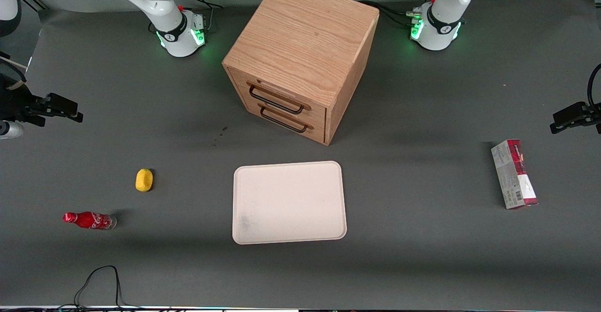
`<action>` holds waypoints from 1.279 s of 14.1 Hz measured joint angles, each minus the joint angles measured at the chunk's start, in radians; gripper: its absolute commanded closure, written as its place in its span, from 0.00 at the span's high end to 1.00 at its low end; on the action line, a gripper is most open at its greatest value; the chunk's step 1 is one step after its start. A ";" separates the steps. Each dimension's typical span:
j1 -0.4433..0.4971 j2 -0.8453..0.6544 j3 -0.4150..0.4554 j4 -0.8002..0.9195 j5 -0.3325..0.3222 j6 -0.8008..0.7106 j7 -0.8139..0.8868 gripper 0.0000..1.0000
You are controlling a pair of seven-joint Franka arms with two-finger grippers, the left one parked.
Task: Place coke bottle on tray
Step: 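Move the open right gripper toward the red Coca-Cola bottle, then lower the right gripper over the bottle and close on its neck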
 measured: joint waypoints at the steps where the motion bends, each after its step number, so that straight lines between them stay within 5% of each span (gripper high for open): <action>1: 0.000 0.000 -0.006 0.001 0.000 -0.001 0.000 1.00; 6: -0.010 0.032 -0.019 0.049 0.000 0.000 0.000 1.00; 18: -0.142 0.498 -0.020 0.537 -0.026 0.007 -0.107 1.00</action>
